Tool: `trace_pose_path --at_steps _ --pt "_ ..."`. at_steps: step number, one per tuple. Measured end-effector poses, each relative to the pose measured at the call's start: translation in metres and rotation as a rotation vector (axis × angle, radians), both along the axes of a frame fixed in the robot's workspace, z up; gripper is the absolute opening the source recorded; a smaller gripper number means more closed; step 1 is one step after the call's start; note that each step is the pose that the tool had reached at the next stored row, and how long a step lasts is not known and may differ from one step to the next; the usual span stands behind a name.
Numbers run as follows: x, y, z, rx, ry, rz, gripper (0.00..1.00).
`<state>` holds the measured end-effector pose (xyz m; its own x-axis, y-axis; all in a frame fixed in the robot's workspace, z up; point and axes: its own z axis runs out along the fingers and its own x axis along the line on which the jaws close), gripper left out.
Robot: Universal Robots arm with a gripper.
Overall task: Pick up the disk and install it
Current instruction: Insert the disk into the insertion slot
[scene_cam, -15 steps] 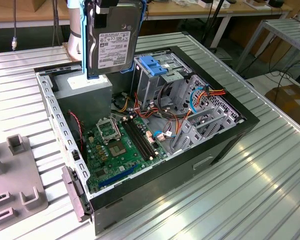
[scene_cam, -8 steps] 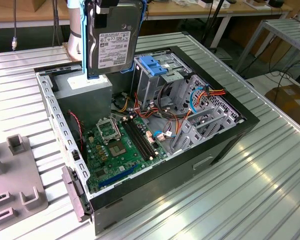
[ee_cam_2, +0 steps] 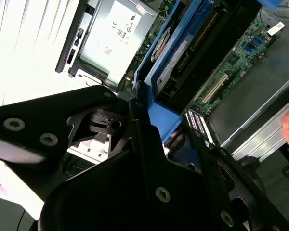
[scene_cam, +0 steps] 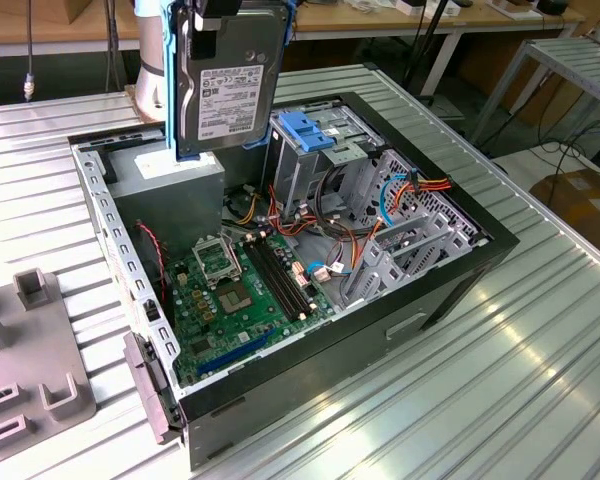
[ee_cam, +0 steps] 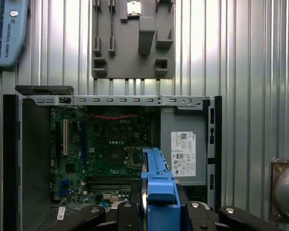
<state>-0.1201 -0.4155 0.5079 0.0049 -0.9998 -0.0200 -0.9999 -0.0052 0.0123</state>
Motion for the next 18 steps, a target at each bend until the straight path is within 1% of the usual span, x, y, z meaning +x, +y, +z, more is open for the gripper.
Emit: trace_pose_path --at_steps 3,6,7,8,10,18 --pt "0.0001 -0.0034 0.0 -0.0001 0.0 0.0 0.37" --pt "0.0003 -0.0079 -0.0001 0.0001 0.0 0.0 0.37" --pt "0.0008 -0.014 -0.0001 0.0 0.0 0.0 0.37" --pt "0.0017 -0.0164 -0.0001 0.0 0.0 0.0 0.37" --pt "0.007 -0.0184 -0.0004 0.0 0.0 0.0 0.37" --pt "0.0135 -0.0202 -0.0006 0.0 0.0 0.0 0.37"
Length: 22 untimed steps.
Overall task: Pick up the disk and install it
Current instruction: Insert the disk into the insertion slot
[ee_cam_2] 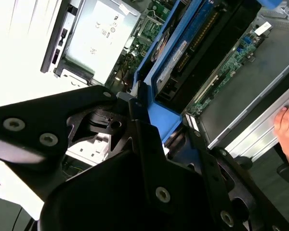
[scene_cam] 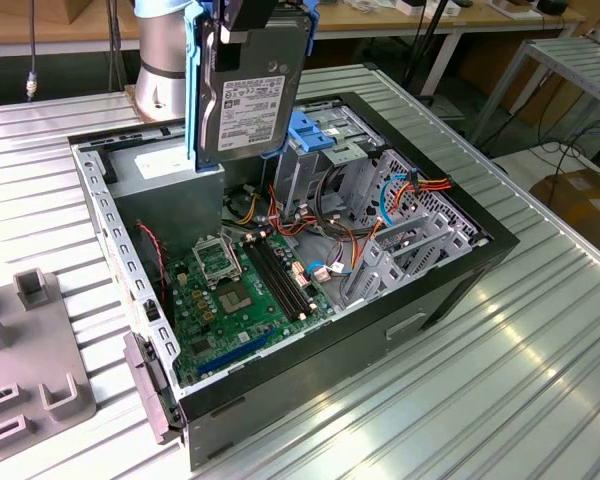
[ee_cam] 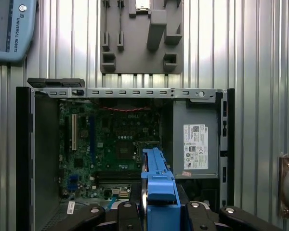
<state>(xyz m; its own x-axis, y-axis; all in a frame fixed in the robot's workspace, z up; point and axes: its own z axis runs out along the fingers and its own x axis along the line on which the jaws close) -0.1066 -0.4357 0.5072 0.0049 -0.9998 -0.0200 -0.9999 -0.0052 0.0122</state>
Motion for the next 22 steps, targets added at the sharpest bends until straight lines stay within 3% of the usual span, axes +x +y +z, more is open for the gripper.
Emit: trace_pose_path --at_steps 5,22 --pt "0.0079 -0.0029 -0.0005 0.0 0.0 0.0 0.37" --pt "0.018 -0.0079 -0.0012 0.0 0.0 0.0 0.37"
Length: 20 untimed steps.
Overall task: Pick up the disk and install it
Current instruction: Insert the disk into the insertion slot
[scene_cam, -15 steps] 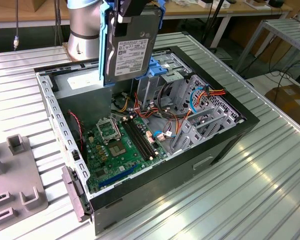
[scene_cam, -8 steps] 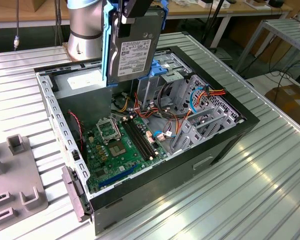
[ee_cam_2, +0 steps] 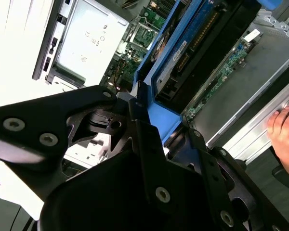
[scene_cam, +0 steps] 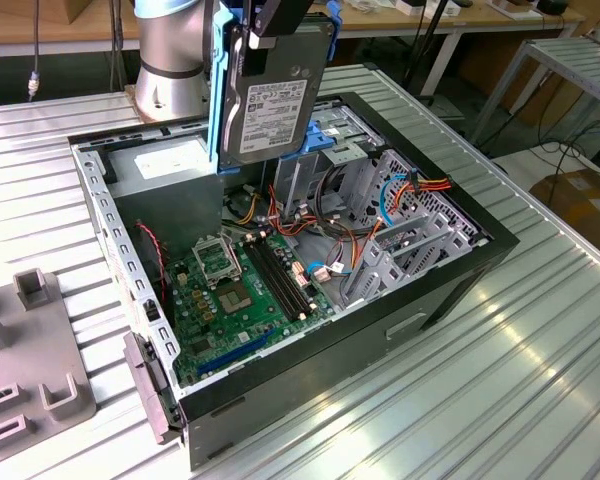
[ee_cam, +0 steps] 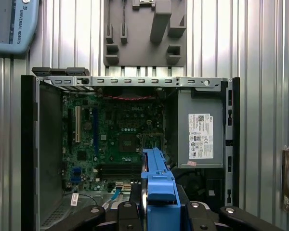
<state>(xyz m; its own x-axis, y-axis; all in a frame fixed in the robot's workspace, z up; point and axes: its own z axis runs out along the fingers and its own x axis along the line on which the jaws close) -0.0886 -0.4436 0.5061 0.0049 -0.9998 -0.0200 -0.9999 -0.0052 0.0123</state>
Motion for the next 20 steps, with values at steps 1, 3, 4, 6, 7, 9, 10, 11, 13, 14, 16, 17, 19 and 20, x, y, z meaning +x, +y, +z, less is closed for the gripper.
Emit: trace_pose_path --at_steps 1,3,4,6,7,9,10,11,13,14,16,17,19,20 --pt "0.0 0.0 0.0 0.0 0.0 0.0 0.37" --pt "0.0 0.0 0.0 0.0 0.0 0.0 0.37" --pt "0.0 0.0 0.0 0.0 0.0 0.0 0.37" --pt "0.0 -0.0001 0.0 0.0 0.0 0.0 0.37" --pt "0.0 -0.0002 0.0 0.0 0.0 0.0 0.37" --pt "0.0001 -0.0008 0.0 0.0 0.0001 0.0 0.37" --pt "0.0001 -0.0013 0.0 0.0 0.0 0.0 0.37" --pt "0.0002 -0.0019 0.0 -0.0001 0.0 0.0 0.37" --pt "0.0002 -0.004 0.0 0.0 0.0 0.0 0.37" --pt "0.0003 -0.005 0.0 0.0 0.0 0.0 0.37" --pt "0.0004 -0.0076 0.0 0.0 0.0 0.0 0.37" --pt "0.0005 -0.0085 0.0 0.0 0.0 0.0 0.37" --pt "0.0008 -0.0119 0.0 0.0 0.0 0.0 0.37" --pt "0.001 -0.0135 0.0 0.0001 0.0 0.0 0.37"
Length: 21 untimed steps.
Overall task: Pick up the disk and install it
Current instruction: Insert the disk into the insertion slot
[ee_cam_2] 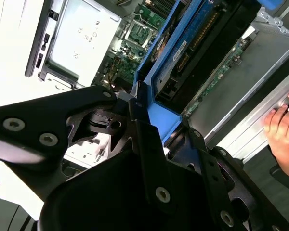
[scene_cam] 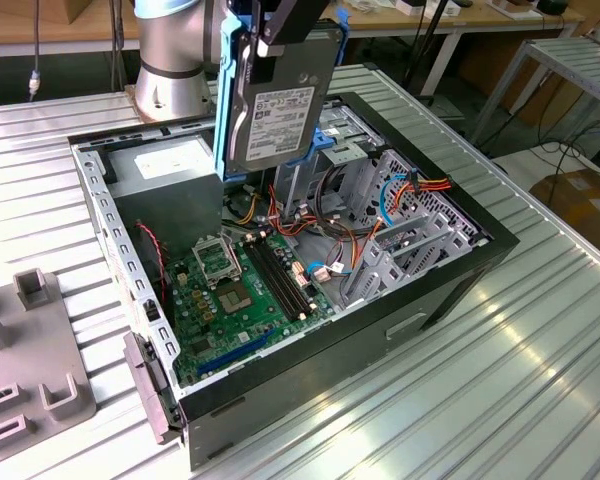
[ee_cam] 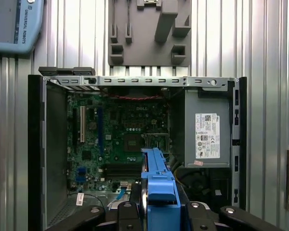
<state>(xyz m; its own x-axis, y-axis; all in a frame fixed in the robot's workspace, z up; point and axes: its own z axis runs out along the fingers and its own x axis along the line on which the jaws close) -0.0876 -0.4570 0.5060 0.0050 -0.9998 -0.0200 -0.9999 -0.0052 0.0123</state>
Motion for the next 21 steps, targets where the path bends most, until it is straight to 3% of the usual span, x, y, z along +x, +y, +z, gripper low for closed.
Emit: trace_pose_path --at_steps 6,13,15,19,21 --pt "0.0019 -0.0065 -0.0001 0.0 0.0 0.0 0.37" --pt "0.0202 -0.009 -0.0004 0.0001 0.0 0.0 0.37" --pt "0.0221 -0.0164 -0.0006 0.0 0.0 0.0 0.37" --pt "0.0239 -0.0244 -0.0008 0.0001 0.0 0.0 0.37" --pt "0.0262 -0.0329 -0.0009 0.0 0.0 0.0 0.37"
